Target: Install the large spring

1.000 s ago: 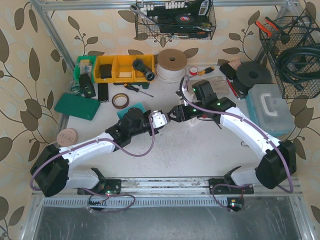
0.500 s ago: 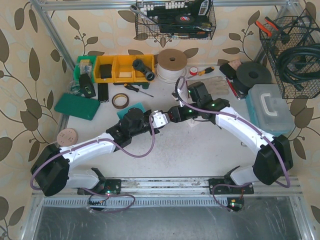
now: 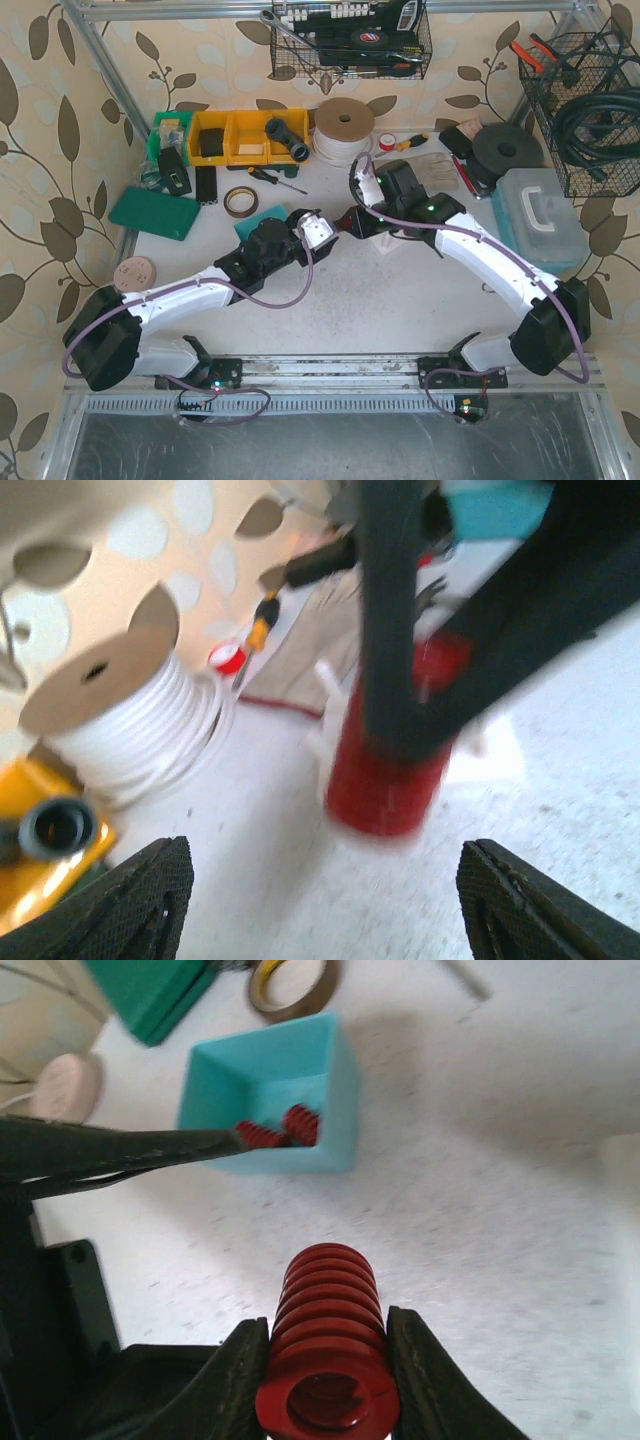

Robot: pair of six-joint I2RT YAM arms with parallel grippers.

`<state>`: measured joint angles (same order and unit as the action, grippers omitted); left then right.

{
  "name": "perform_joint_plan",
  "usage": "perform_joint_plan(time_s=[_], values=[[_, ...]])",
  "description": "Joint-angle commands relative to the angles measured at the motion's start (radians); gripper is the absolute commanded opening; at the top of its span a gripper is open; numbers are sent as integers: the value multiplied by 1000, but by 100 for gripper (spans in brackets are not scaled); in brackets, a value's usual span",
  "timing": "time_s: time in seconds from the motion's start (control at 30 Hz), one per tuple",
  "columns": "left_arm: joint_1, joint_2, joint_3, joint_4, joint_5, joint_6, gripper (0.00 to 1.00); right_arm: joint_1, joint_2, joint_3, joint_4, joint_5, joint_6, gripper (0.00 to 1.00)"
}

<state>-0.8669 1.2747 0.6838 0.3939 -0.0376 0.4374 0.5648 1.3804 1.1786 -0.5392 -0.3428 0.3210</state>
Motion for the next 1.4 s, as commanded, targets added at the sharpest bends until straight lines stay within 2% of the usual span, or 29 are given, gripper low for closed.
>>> perform_joint_plan(time_s=[0.0, 0.2, 0.3, 0.4, 0.77, 1.37], values=[[50, -32, 14, -108, -125, -191, 76, -5, 51, 141, -125, 298, -112, 0], [139, -95, -6, -261, -186, -395, 80, -49, 208, 305, -222, 543, -202, 0], [159, -122, -6, -344, -240, -423, 81, -89, 301, 391, -263, 611, -241, 0], [161, -131, -20, -378, -273, -390, 81, -128, 386, 471, -303, 646, -266, 0], [160, -177, -149, -214, -228, -312, 83, -243, 571, 626, -356, 548, -290, 0], [160, -218, -152, -229, -204, -306, 83, -256, 703, 699, -362, 478, -279, 0]])
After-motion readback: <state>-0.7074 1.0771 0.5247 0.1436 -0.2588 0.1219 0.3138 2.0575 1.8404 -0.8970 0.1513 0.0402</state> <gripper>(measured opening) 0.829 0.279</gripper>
